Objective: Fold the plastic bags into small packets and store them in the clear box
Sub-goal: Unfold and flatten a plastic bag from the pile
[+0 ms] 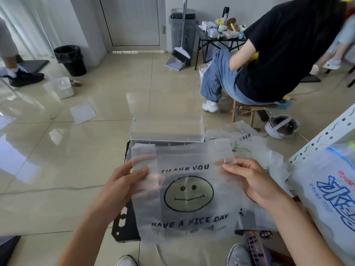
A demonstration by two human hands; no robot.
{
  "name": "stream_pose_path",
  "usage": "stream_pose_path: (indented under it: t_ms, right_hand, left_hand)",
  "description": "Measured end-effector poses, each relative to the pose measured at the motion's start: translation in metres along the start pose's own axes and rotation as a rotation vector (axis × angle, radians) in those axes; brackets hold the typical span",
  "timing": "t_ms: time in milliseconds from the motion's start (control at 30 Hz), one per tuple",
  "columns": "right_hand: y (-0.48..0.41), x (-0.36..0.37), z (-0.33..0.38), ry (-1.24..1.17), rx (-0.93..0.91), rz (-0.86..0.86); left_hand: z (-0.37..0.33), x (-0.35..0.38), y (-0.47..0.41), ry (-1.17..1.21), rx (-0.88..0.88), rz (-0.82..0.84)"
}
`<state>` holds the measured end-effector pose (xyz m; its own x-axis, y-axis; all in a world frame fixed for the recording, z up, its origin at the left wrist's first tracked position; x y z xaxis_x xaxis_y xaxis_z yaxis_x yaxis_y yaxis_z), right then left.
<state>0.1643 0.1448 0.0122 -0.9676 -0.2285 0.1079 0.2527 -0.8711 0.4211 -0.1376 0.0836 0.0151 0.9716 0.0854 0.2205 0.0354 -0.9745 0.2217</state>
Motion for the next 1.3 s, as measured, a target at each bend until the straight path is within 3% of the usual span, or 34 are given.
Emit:
stream_pose_path:
  t_ms: [200,467,567,667,733,900,1067,1167,1300]
  right_hand:
    - [-0.003,-0.002,0.001,-0.183,0.002,0.001]
    - [-0.004,0.000,0.012,-0.040,-0.066,0.086]
    - [-0.003,0.001,0.013,-0.064,-0.054,0.126]
    - [0.001,0.007,0.017,-0.093,-0.051,0.158]
    - [0.001,0.008,0.017,-0.027,-0.082,0.146]
    - [0.000,-0.002,0.022,0.094,-0.163,0.022]
    - [0.002,-0.014,0.032,-0.004,-0.224,-0.133]
    - [0.000,-0.013,0.025,-0.105,-0.121,-0.116]
    - [-0.006,0.000,-0.017,0.135,0.229,0.029]
  left_hand:
    - [-0.008,0.005,0.000,0.098,0.094,0.038]
    - [-0.003,-0.006,-0.006,-0.067,0.102,0.121]
    - [-0.005,-0.005,-0.009,-0.031,0.074,0.031]
    - [-0.015,-0.007,-0.010,-0.219,0.186,-0.019]
    - [-0.020,-0.006,-0.008,-0.301,0.256,0.012]
    - [-0.025,0.003,-0.005,-0.195,0.287,0.140]
    - [-0.012,-0.002,-0.014,0.023,0.168,0.065]
    - [0.006,0.005,-0.014,-0.050,0.026,0.073]
    - [0.011,0.003,-0.014,-0.018,0.004,-0.021]
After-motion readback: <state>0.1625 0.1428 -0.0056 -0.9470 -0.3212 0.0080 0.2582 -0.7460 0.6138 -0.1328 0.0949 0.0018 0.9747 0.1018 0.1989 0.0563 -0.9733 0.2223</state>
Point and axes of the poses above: each hand's wrist, its own y-axis away from the middle knuckle, its own x-axis out of the palm, z = x × y, the point moved 10 cm from there along -y, towards the middle knuckle, and after that the axes turned 7 degrees about x, right-handed, at the moved point
